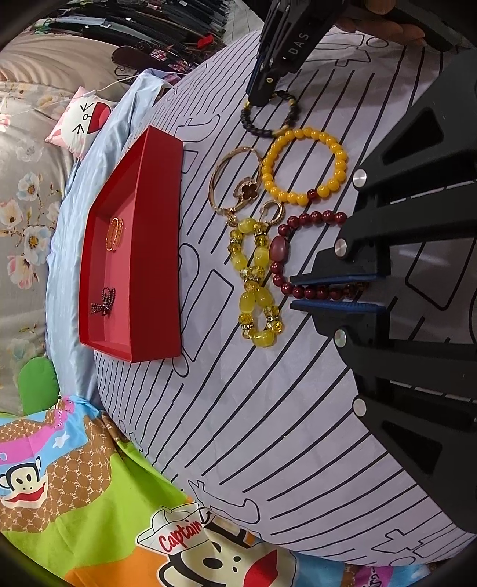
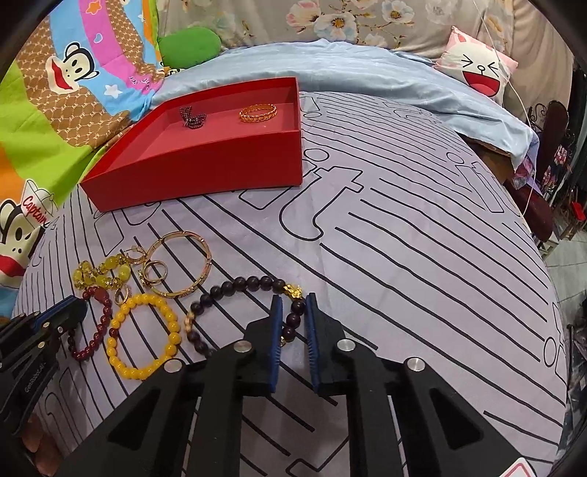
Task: Organize jewelry
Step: 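Grasp the red bead bracelet with the left tool while the right tool grasps the black-and-gold bead bracelet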
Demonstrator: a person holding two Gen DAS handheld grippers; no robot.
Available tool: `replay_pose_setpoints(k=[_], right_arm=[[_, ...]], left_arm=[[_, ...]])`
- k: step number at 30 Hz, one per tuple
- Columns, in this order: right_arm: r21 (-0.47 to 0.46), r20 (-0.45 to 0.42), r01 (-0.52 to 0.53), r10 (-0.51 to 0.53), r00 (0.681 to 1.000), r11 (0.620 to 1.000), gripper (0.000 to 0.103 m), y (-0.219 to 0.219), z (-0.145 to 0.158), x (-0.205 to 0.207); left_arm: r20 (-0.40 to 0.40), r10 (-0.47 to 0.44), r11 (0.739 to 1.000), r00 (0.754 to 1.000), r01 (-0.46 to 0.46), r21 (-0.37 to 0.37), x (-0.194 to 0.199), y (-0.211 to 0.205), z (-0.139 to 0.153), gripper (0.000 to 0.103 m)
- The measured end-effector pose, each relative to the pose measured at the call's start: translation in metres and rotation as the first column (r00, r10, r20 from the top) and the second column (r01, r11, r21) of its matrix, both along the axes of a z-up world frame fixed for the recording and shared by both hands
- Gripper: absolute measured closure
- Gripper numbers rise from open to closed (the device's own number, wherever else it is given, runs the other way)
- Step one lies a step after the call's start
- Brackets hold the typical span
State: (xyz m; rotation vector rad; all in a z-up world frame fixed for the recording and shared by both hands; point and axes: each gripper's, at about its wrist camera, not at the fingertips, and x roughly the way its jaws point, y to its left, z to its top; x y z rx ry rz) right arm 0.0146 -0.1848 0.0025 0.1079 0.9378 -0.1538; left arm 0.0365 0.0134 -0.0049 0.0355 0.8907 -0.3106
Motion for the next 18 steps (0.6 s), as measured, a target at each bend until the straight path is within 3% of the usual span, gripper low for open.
replay_pose_setpoints(k=[8,18], right_arm=[[0.025,0.025,0.013,-0.014,1.0,1.0,0.095,-0.005,0.011,-0.009],[0.04,0.068,0.0,-0.003,0.998,0.999,0.095,-0.006,0.032,-0.013]], left_arm=[[-0.032,-0.005,0.999,0.999,0.003,-0.054,-0.003,0.003,0.004,0.096],[-0.005,-0.008,0.994,1.0,0.008,-0.105,-0.001,0.005,0.029,0.096]])
